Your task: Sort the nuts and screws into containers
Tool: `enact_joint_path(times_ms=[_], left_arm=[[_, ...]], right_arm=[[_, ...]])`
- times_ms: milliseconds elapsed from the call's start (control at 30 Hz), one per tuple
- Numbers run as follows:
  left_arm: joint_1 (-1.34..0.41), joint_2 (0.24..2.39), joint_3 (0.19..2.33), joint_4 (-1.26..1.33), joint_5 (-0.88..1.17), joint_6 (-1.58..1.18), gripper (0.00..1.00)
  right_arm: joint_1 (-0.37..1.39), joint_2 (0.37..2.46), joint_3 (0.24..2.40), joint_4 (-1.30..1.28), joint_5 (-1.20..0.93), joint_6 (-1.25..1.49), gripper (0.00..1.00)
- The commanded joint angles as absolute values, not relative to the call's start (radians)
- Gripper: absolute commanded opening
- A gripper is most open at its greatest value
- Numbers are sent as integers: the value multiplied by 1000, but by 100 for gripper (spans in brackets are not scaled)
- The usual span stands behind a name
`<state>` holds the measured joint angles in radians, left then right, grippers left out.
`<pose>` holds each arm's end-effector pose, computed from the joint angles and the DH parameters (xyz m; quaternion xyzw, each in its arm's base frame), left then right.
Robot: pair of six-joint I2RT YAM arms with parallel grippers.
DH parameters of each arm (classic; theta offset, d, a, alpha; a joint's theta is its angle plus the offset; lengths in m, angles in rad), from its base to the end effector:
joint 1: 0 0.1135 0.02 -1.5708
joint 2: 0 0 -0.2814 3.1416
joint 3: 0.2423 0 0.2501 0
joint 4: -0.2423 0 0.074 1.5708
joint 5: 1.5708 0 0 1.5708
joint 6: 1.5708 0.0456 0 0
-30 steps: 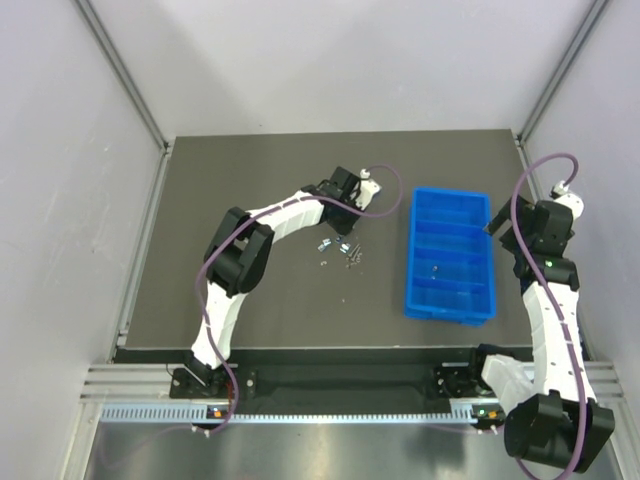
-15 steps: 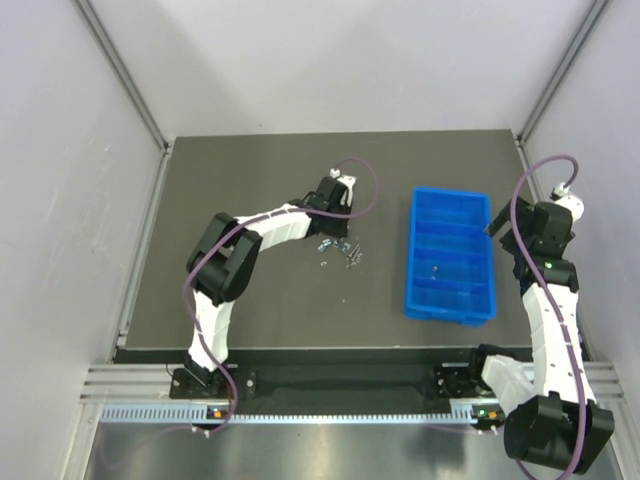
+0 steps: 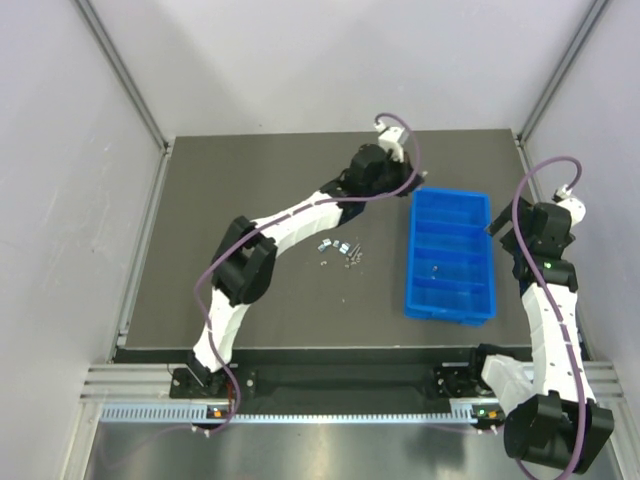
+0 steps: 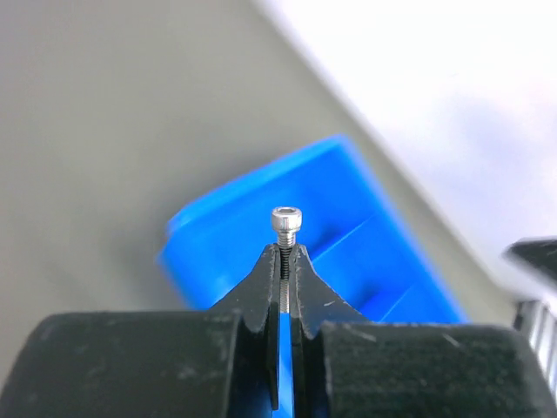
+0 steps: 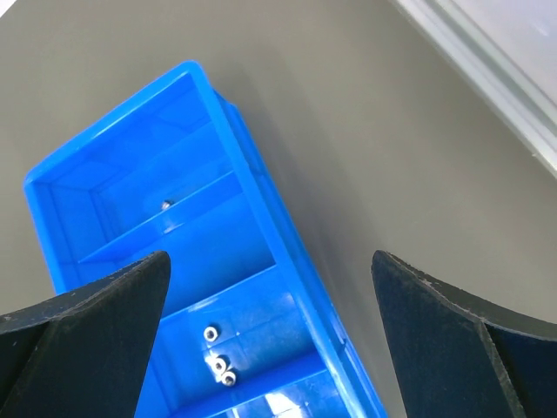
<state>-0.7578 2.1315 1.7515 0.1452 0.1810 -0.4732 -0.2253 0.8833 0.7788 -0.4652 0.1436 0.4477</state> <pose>0.3815 -0.3723 0.2898 0.1663 0.7660 -0.4141 0.4627 0.1832 -0.0487 0.3011 0.3214 0.8146 -0.0094 0.4827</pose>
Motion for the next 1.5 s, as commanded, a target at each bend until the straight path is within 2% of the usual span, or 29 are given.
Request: enact_joint_path(times_ms=[0,200,367,500,533,633,767,900,1000,1167,1333,1467], left_arm=[[-811,2247,1915,280,154,-474,0],[-834,2471,2136,305,176,-454,0],[-845,2517,2178,282,143,-344,4],[-844,2516,2198,270,115,-311,27],[-844,2510,2198,267,110,-310,46],[-841,2430,2166,215,103,-322,64],[-839,2197,1950,206,77,-325,65],[-812,1918,1655,63,-49,-379,63],[-792,1820,1531,-102,-61,-341,61],[-790,1775,1408,-241,-80,-226,57],[-790,1807,1410,-298,-164,-184,49],[-790,1845,1410,-290,-153,-170,43]], right_arm=[[-229,870,825,-466,207,462,100],[-224,888,902,-482,225,457,100],[-224,884,1018,-546,310,451,99],[-222,861,1019,-528,264,454,99],[-224,858,1012,-520,255,451,100],[-224,850,997,-515,274,437,100],[-224,836,974,-482,252,434,100],[-224,839,943,-459,224,434,100],[-224,838,922,-456,221,425,100],[-222,842,896,-448,203,426,100],[-222,833,885,-451,192,426,100],[-224,830,873,-451,195,425,100]])
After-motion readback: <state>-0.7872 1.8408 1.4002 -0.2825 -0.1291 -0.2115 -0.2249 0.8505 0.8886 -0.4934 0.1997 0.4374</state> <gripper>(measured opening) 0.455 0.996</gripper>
